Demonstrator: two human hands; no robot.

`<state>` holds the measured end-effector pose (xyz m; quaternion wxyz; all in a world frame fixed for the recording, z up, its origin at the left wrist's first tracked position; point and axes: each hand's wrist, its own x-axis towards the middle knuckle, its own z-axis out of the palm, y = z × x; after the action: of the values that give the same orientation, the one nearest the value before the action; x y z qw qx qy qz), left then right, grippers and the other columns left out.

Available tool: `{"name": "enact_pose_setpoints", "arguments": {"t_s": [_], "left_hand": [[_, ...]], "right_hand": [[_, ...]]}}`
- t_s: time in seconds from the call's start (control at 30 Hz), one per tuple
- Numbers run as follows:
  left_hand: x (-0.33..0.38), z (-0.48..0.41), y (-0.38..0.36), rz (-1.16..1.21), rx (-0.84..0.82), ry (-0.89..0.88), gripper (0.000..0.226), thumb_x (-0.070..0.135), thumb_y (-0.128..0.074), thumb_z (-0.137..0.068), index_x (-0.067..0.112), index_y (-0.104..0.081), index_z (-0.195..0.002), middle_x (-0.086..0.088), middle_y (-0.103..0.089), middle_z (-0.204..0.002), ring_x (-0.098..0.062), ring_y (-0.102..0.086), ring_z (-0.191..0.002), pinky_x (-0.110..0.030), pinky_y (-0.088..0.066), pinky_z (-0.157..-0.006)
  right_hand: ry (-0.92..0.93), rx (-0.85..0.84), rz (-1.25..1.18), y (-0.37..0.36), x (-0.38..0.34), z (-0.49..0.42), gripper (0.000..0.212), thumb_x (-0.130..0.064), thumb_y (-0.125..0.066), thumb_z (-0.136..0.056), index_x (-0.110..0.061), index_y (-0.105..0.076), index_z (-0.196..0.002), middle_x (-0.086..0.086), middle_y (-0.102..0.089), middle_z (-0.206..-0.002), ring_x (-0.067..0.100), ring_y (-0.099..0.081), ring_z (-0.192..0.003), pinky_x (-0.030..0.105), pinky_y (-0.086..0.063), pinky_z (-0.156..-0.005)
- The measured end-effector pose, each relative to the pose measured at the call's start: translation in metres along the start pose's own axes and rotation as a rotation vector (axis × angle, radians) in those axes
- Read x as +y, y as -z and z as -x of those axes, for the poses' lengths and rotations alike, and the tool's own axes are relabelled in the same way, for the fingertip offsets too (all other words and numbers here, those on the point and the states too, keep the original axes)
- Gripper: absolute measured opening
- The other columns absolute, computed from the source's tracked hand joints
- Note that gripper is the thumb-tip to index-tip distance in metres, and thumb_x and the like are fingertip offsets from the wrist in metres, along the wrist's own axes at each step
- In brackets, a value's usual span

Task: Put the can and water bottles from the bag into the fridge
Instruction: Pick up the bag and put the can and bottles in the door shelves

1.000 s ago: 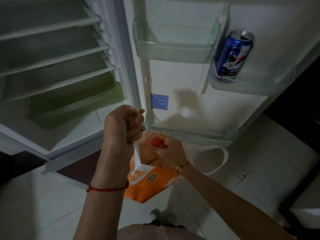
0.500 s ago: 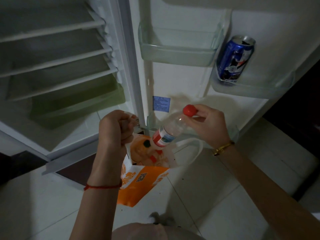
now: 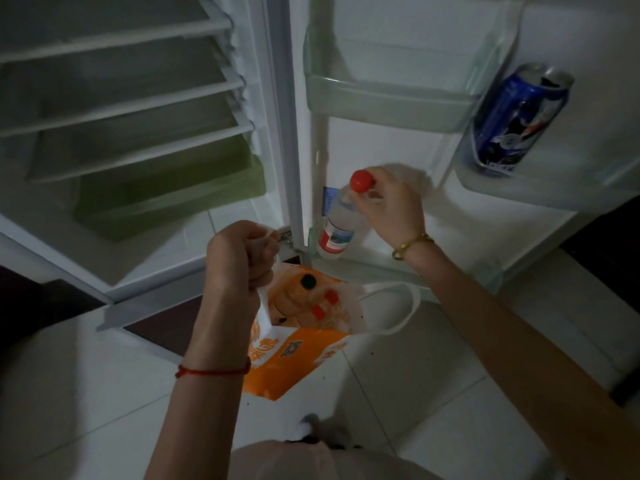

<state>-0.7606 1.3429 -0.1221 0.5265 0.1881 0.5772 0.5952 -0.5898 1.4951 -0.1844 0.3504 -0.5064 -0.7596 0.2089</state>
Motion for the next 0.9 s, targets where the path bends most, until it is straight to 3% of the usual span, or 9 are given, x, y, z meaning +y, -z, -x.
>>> {"name": "enact_pose_setpoints", "arguments": {"t_s": [0.17, 0.3, 0.47, 0.67, 0.8, 0.87, 0.9], "left_hand": [[0.0, -0.002, -0.004, -0.027, 0.004, -0.003, 0.025, 0.008, -0.038, -0.09, 0.006, -0.052, -0.069, 0.007, -0.034, -0.039, -0.006, -0.019, -0.03, -0.013, -0.015, -0.032], [0.0, -0.004, -0.008, -0.04, -0.002, -0.002, 0.025, 0.009, -0.039, -0.09, 0.005, -0.051, -0.069, 0.007, -0.032, -0.038, -0.007, -0.017, -0.031, -0.014, -0.013, -0.034], [0.0, -0.002, -0.012, -0.079, -0.008, -0.015, 0.023, 0.01, -0.039, -0.089, 0.005, -0.051, -0.07, 0.006, -0.032, -0.037, -0.007, -0.017, -0.032, -0.015, -0.013, -0.035], [-0.002, 0.002, -0.016, -0.103, -0.026, -0.03, 0.022, 0.011, -0.04, -0.088, 0.005, -0.053, -0.072, 0.007, -0.033, -0.038, -0.007, -0.019, -0.033, -0.015, -0.015, -0.036], [-0.001, 0.005, -0.016, -0.112, -0.037, -0.039, 0.02, 0.011, -0.041, -0.088, 0.005, -0.051, -0.072, 0.006, -0.033, -0.039, -0.008, -0.017, -0.035, -0.017, -0.015, -0.037], [0.0, 0.007, -0.017, -0.105, -0.038, -0.039, 0.021, 0.011, -0.042, -0.088, 0.005, -0.052, -0.071, 0.006, -0.033, -0.039, -0.009, -0.016, -0.036, -0.018, -0.014, -0.038], [0.0, 0.009, -0.017, -0.099, -0.038, -0.04, 0.021, 0.011, -0.042, -0.088, 0.005, -0.053, -0.07, 0.006, -0.033, -0.04, -0.009, -0.017, -0.037, -0.019, -0.014, -0.039]], "right_hand": [[0.02, -0.056, 0.097, -0.021, 0.007, -0.017, 0.033, -0.043, -0.064, -0.086, -0.017, -0.062, -0.107, 0.005, -0.07, -0.09, 0.021, -0.066, -0.082, 0.034, -0.054, -0.072], [-0.016, -0.098, 0.166, -0.035, 0.022, -0.018, 0.027, -0.038, -0.064, -0.088, -0.017, -0.063, -0.104, 0.002, -0.066, -0.09, 0.019, -0.061, -0.081, 0.026, -0.042, -0.065], [-0.108, -0.141, 0.166, -0.049, 0.037, -0.011, 0.025, -0.041, -0.063, -0.086, -0.019, -0.064, -0.098, 0.002, -0.069, -0.09, 0.022, -0.064, -0.083, 0.036, -0.053, -0.072], [-0.075, -0.119, 0.18, -0.053, 0.039, -0.009, 0.027, -0.044, -0.061, -0.088, -0.02, -0.06, -0.102, -0.001, -0.066, -0.093, 0.018, -0.062, -0.084, 0.034, -0.052, -0.073], [-0.092, -0.145, 0.135, -0.048, 0.039, -0.001, 0.044, -0.048, -0.065, -0.085, -0.02, -0.056, -0.118, 0.001, -0.065, -0.11, 0.021, -0.062, -0.097, 0.031, -0.051, -0.077], [-0.077, -0.042, 0.139, -0.039, 0.034, 0.013, 0.047, -0.051, -0.063, -0.086, -0.017, -0.055, -0.117, 0.0, -0.062, -0.105, 0.017, -0.061, -0.088, 0.022, -0.046, -0.065], [-0.077, 0.01, 0.167, -0.034, 0.031, 0.024, 0.04, -0.05, -0.06, -0.088, -0.016, -0.056, -0.107, -0.001, -0.06, -0.095, 0.015, -0.058, -0.077, 0.019, -0.04, -0.057]]}}
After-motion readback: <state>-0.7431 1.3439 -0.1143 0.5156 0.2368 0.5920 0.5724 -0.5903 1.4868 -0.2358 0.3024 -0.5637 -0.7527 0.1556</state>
